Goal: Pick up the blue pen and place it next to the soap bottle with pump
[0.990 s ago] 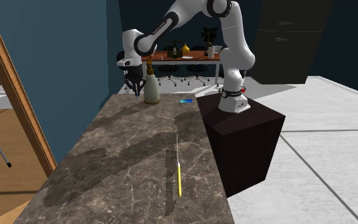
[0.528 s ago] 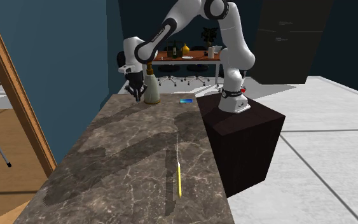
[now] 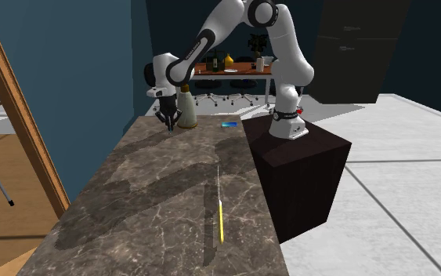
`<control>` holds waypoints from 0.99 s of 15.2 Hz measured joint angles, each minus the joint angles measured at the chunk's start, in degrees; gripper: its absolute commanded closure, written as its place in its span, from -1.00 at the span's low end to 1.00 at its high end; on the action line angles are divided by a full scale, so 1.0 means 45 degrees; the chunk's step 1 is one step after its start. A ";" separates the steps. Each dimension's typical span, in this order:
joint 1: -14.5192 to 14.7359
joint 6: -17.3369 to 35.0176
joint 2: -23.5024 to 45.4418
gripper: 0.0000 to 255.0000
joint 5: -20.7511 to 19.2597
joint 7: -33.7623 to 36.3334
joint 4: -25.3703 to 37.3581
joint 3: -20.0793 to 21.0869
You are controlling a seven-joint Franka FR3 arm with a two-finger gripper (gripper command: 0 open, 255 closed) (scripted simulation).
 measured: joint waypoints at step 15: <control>0.0084 -0.1078 -0.0914 -1.00 -0.0426 0.0283 0.0218 -0.0248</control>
